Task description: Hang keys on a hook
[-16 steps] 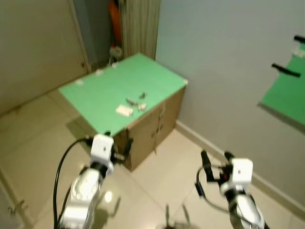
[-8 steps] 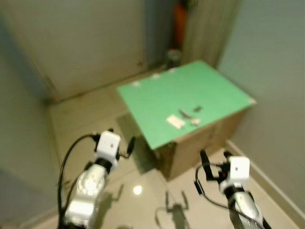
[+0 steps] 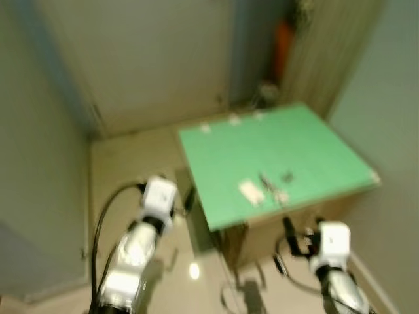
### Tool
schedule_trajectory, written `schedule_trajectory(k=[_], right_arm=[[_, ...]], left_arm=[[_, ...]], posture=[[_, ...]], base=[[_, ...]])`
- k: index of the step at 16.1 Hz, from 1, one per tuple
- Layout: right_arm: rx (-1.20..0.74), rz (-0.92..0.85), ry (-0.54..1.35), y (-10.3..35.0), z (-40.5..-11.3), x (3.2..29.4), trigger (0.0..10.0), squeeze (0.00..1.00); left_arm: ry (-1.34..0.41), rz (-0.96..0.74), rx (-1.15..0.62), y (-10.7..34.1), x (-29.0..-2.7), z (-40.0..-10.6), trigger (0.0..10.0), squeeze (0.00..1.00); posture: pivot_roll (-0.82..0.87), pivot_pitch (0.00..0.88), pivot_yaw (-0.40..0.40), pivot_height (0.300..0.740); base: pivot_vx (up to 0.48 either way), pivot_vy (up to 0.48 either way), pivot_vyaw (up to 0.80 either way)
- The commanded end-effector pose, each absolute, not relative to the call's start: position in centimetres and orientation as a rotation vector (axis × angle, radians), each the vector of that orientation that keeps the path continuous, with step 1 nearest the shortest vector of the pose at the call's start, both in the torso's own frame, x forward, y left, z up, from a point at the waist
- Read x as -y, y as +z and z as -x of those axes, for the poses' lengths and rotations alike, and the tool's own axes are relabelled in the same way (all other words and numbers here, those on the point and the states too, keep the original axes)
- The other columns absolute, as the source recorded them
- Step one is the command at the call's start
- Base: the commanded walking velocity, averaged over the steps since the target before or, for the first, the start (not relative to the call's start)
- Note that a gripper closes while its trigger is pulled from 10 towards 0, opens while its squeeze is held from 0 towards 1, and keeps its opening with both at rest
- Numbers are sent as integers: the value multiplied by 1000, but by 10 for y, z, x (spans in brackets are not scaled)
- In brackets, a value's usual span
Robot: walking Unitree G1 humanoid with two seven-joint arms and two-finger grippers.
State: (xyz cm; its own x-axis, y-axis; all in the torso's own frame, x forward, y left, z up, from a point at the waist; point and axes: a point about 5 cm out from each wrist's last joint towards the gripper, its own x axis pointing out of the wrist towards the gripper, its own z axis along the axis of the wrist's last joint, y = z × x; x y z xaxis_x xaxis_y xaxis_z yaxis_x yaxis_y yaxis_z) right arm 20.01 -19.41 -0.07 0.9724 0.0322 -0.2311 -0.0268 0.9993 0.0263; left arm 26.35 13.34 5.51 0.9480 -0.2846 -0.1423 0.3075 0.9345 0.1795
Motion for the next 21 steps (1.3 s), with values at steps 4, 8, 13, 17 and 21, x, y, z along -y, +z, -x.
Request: schedule_trajectory(k=[4,8,13,17,21], right_arm=[[-214,-24,52,4,-209,186,10000,0],[-213,-17,79,6,-212,182,10000,0],[-232,-16,108,4,-211,176,10000,0],[-248,-13,121,-2,-211,174,10000,0],[-255,-10,124,-3,-212,174,10000,0]], left_arm=[[-262,-232,-131,54,-141,-268,10000,0],[-300,-270,-186,45,-127,-267,10000,0],[-273,-257,-181,43,-127,-267,10000,0],[-255,-260,-164,45,-125,-268,10000,0],[-190,-222,-180,45,-132,-273,10000,0]], posture=[[-78,19,-3,740],[-72,12,-5,740],[-59,15,-12,740],[-55,13,-15,740],[-56,16,-16,740]], base=[[396,-266,0],[276,-226,0],[0,0,0],[0,0,0],[0,0,0]])
